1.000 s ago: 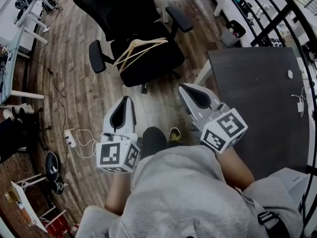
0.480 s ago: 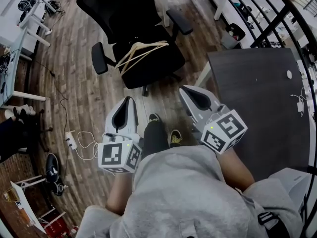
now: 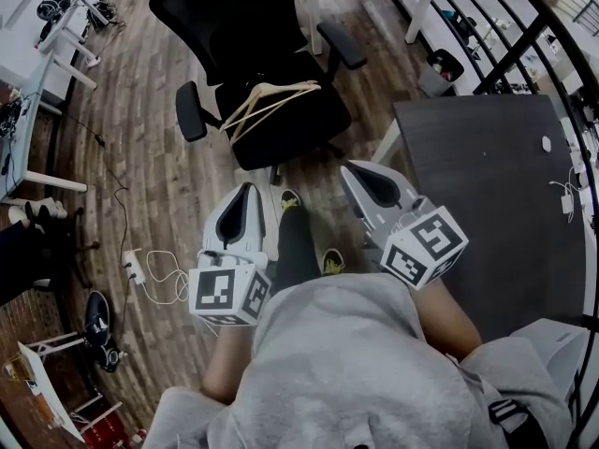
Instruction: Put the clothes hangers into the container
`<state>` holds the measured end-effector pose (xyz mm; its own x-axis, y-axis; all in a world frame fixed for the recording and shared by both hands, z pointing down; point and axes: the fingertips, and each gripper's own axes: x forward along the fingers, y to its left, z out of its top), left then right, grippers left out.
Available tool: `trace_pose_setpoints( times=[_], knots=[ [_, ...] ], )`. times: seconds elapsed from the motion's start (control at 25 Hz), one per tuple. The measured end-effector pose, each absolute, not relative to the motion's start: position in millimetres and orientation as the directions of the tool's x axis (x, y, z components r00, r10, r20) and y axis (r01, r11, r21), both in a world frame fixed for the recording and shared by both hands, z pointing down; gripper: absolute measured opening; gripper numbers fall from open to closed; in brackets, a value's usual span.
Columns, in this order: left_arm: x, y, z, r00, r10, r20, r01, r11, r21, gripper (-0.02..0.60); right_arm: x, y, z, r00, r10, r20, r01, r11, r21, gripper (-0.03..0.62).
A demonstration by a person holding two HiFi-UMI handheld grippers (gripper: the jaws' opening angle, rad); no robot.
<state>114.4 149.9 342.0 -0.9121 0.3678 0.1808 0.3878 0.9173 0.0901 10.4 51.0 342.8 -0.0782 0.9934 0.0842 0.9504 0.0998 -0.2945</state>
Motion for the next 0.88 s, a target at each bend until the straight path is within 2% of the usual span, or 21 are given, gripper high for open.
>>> trace_pose_setpoints(
  times=[0.88],
  knots=[
    [68.6,205.7,354.9,-0.925,0.326,0.194,0.351,0.930,0.108,0.009,-28.9,107.6,354.2,-0.087,0.990,0.113,0.956,0.115,-0.271,-0.002]
  ],
)
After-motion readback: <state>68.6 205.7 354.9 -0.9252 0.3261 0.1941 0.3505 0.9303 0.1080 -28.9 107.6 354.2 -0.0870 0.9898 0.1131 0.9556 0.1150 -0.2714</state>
